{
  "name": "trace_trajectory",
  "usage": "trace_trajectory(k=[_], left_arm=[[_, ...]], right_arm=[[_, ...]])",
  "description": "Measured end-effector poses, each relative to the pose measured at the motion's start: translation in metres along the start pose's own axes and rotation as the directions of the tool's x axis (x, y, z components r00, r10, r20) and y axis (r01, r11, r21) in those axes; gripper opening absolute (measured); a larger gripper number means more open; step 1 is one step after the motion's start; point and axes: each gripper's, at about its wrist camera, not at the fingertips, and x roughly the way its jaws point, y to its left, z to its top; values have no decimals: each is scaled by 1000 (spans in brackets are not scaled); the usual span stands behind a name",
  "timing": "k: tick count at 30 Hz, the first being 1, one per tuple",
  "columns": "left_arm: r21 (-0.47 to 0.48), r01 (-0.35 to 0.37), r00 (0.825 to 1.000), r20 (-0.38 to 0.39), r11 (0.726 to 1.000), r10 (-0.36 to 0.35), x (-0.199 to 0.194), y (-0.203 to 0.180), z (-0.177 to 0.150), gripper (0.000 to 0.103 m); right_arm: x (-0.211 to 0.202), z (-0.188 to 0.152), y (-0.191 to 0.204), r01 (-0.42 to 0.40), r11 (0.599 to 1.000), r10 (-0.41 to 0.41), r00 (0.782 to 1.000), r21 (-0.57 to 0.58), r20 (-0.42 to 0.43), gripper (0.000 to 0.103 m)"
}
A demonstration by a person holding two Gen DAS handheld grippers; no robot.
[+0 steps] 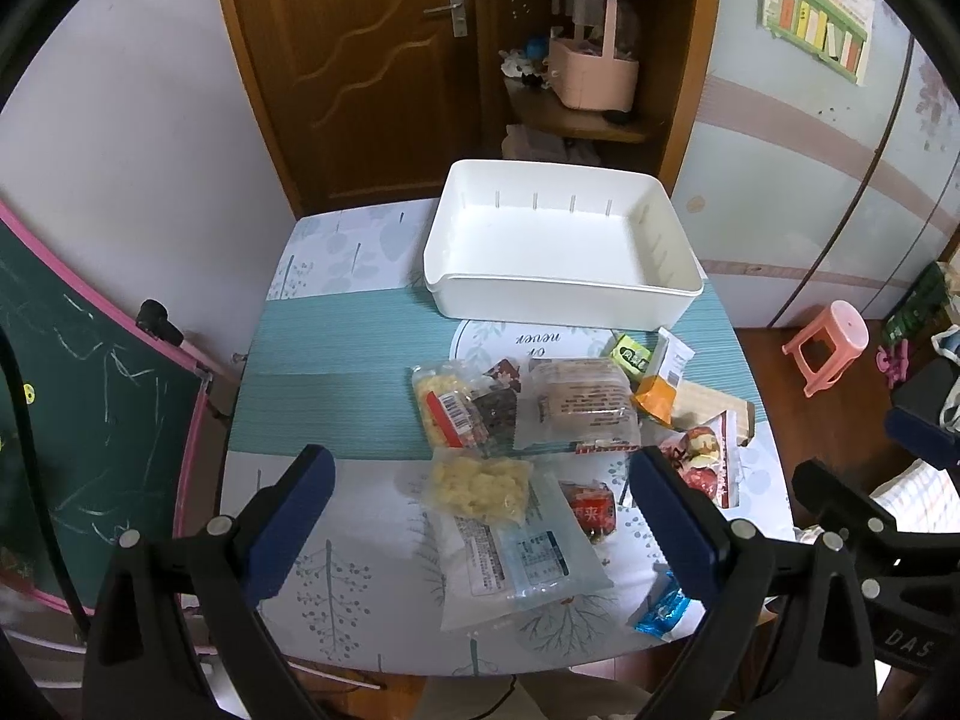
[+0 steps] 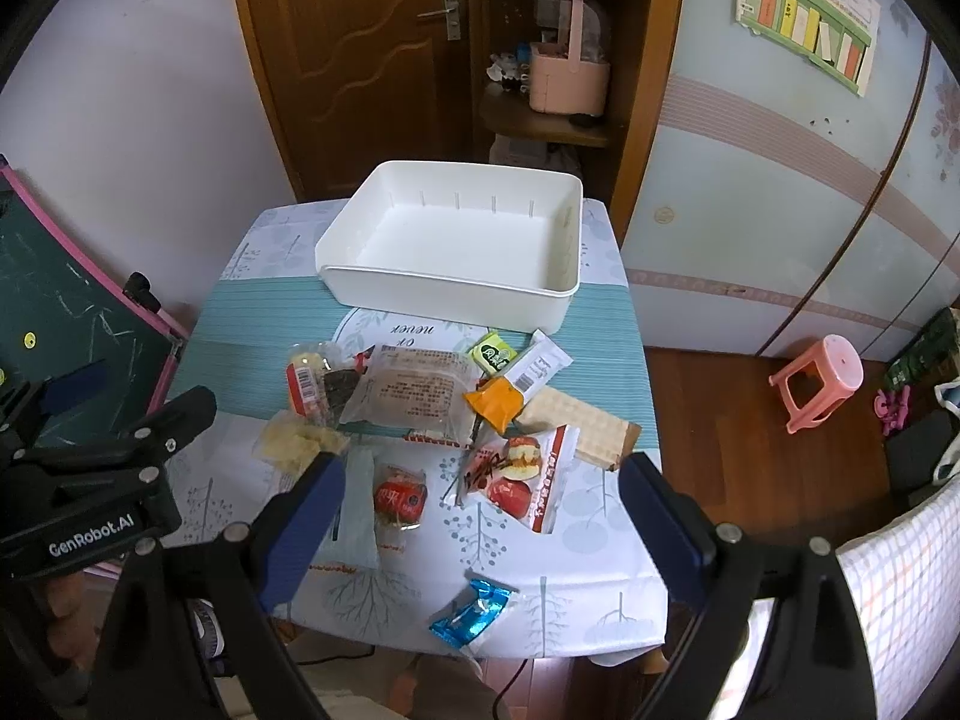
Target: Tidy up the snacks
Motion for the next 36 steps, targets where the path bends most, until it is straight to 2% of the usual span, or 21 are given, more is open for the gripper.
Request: trace_trajectory(k=[16,36], left_arm=[[48,16,998,61,999,-19,-14,-9,3,98],[42,23,998,62,999,-26,-14,-9,3,98]], right_arm=[[-6,-2,0,-8,1000,8,1000,7,20,93],[-9,0,0,-17,1000,17,999,1,38,93]])
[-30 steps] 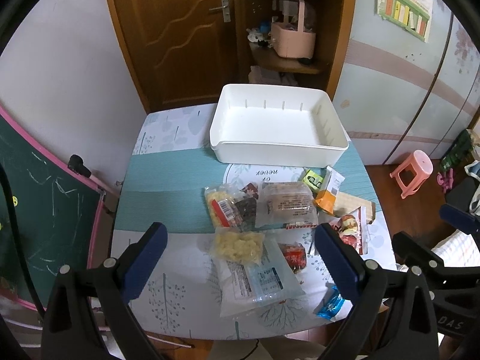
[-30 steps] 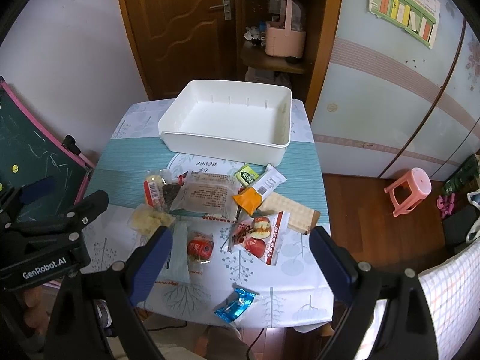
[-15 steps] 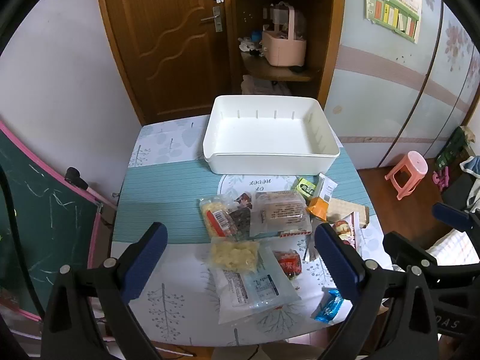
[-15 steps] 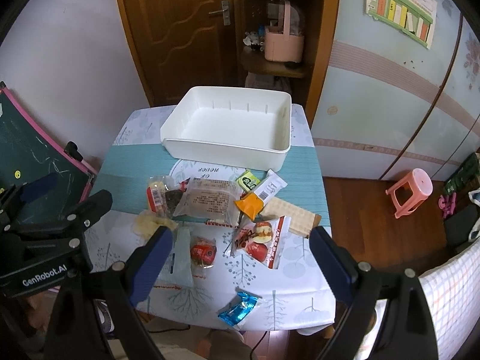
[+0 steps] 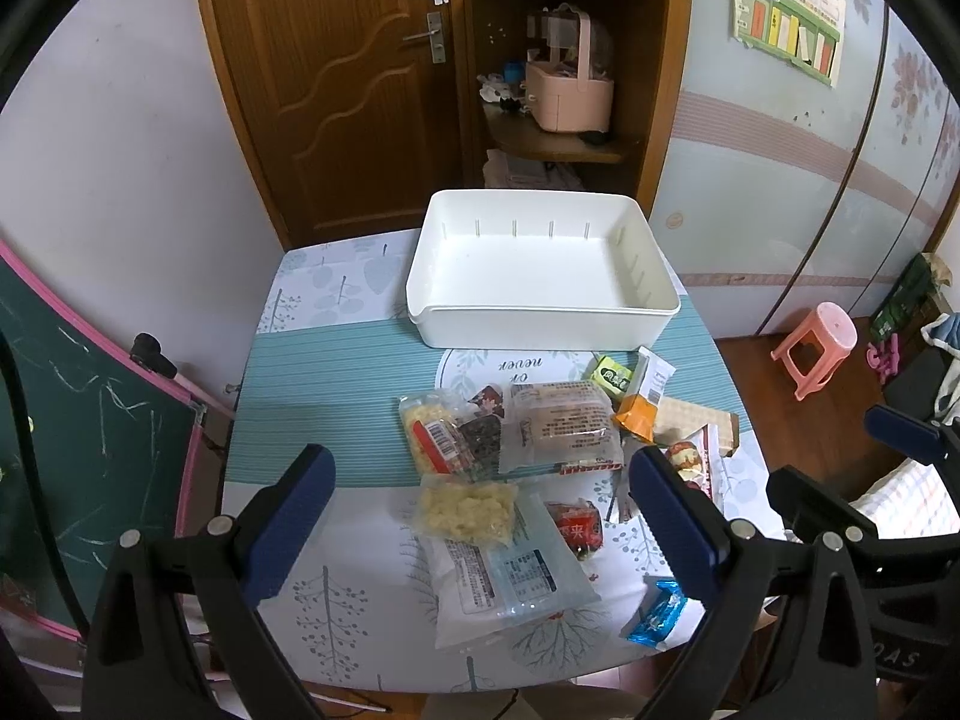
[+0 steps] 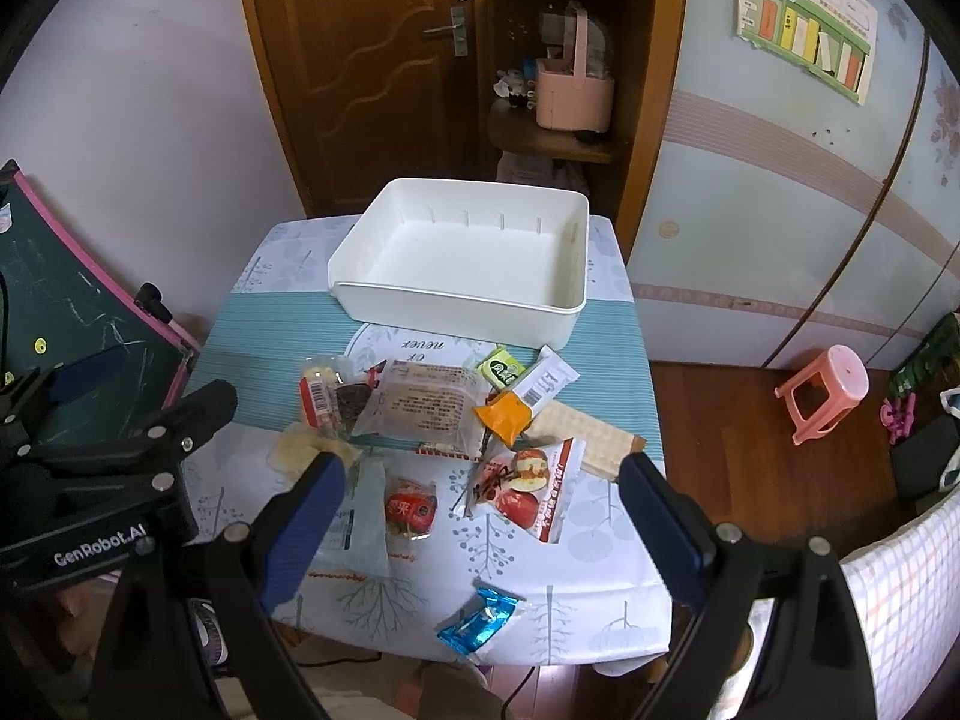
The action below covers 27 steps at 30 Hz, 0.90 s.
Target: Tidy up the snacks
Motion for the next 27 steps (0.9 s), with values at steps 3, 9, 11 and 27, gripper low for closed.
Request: trace_trajectory(k=[3,9,11,27], left_arm=[[1,-1,1000,-1,1000,1,1,1,1,98],[-2,8,1000,-6,1000,-8,1,-1,-2,98],[-2,8,1000,-5,1000,-8,1,-2,-2,98],[-8,12,999,-31,1000,-12,3,-1,-14,97]], right_arm=[[0,-1,0,0,1000,0,1000,1,1,93],[0,-1,0,-1,1000,1,1000,1,1,93],[0,-1,0,-2,1000,2,1000,1,0,93],[1,-14,8,-33,999,33,999,-8,-19,92]])
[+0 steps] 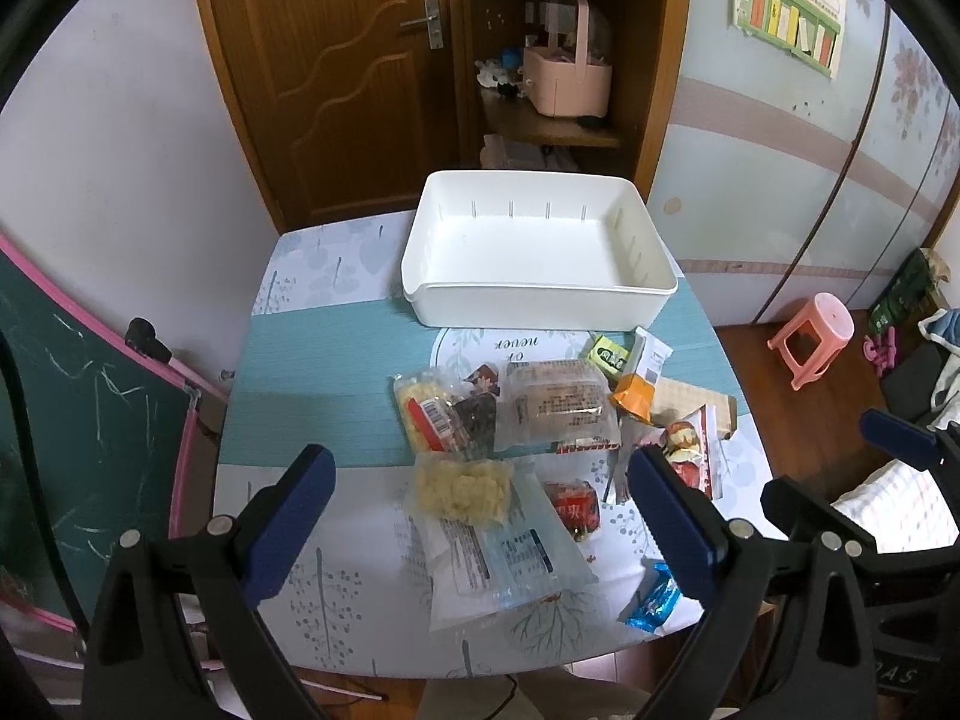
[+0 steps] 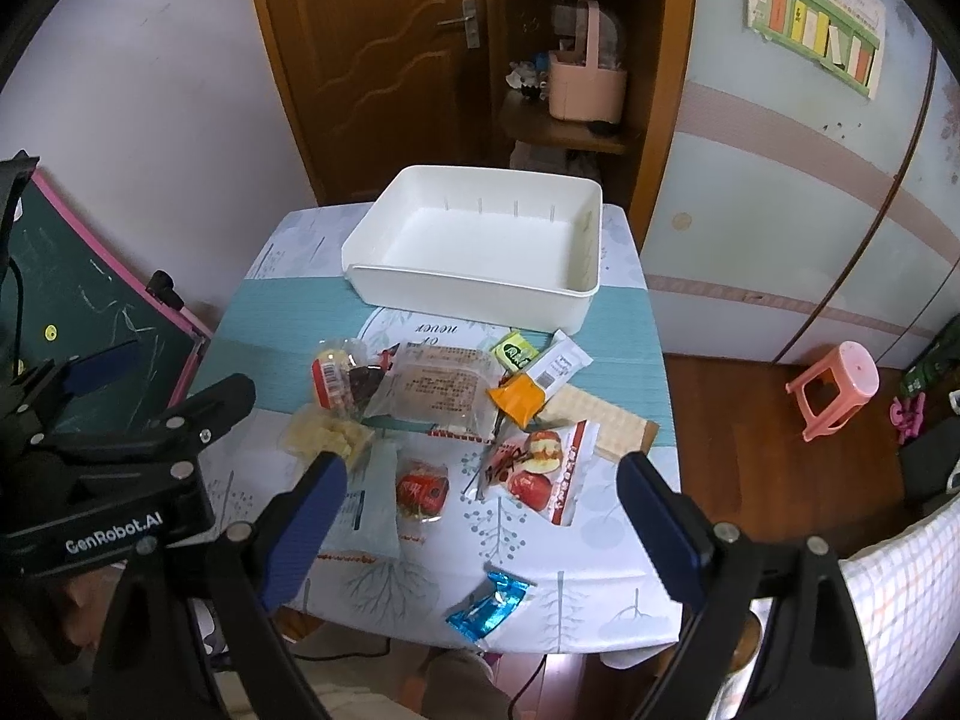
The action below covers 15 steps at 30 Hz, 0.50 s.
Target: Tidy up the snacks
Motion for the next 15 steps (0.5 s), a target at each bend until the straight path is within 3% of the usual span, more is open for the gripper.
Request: trace_trajectory(k=[15], left_arm=[[6,11,998,-65,1000,-11,17,-3,-9,97]], right_arm=[[19,-10,-5,-33,999,34,997,14,-74,87]])
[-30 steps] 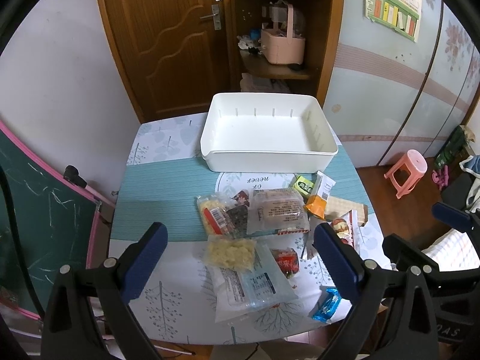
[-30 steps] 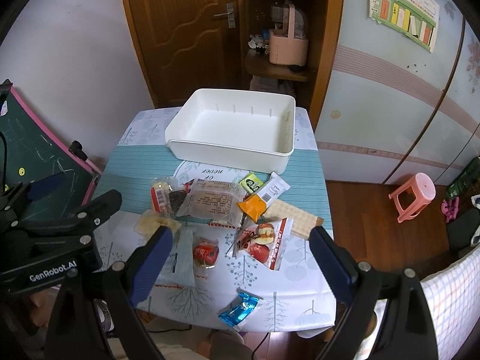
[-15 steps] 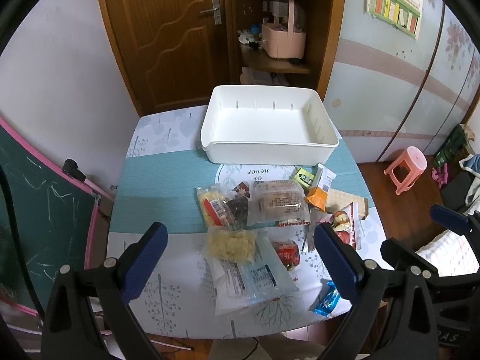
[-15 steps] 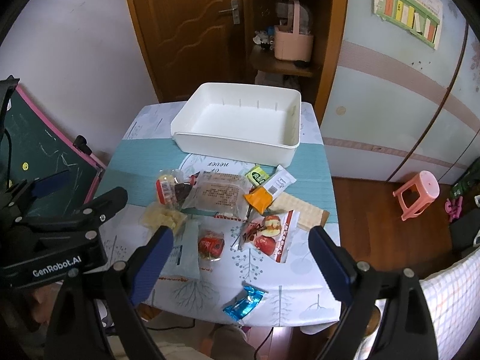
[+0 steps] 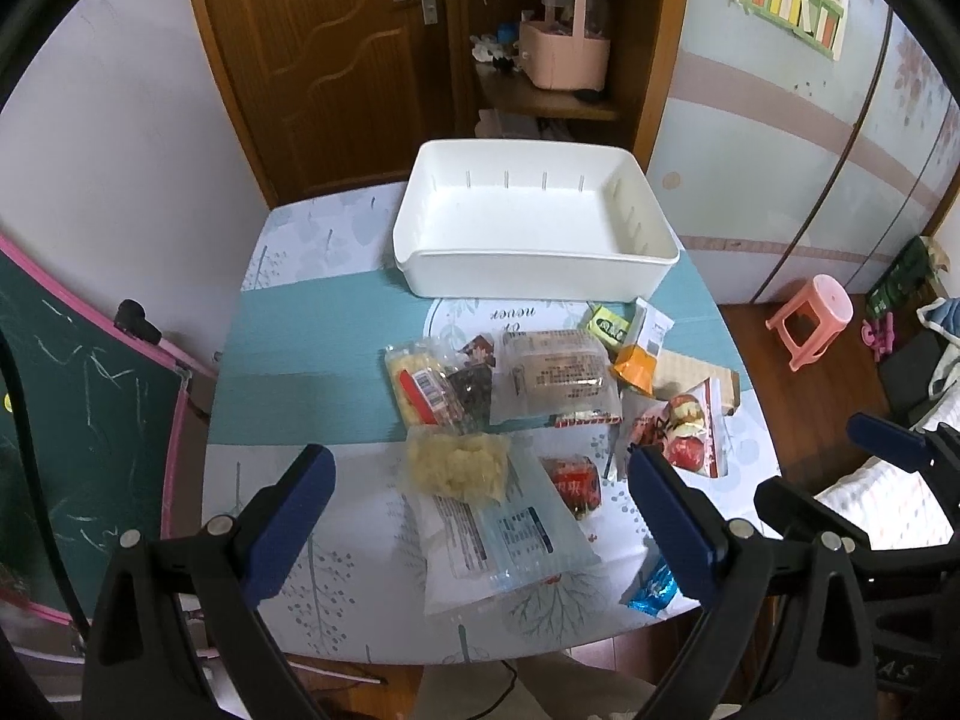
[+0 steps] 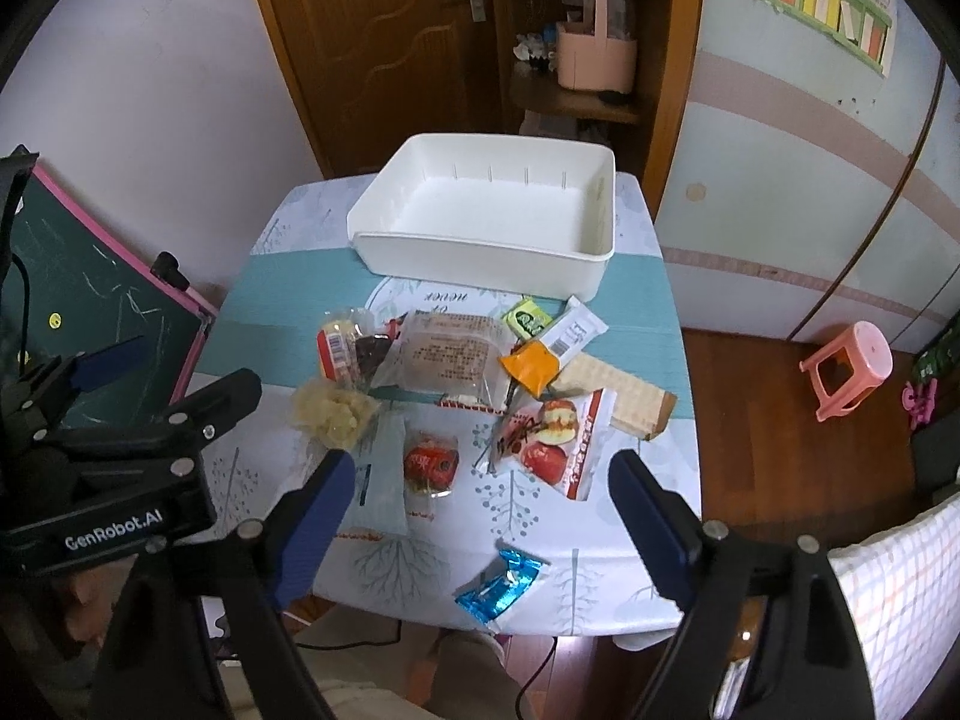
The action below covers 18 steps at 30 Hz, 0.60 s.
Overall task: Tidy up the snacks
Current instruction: 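Lower the left tool toward the clear printed bag while the right tool approaches the blue candy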
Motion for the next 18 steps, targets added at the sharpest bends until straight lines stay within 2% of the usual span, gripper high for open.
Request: trace_trajectory(k=[14,18], left_arm=[[-50,-18,996,-87,999,14,42,10,-8,97],[-60,-32,990,-140,998,24,68,16,-15,97]], right_arm=[[37,-12,-11,1,1000,2,994,24,-111,82],[56,-21,-17,-4,999,11,987,44,-163,81]])
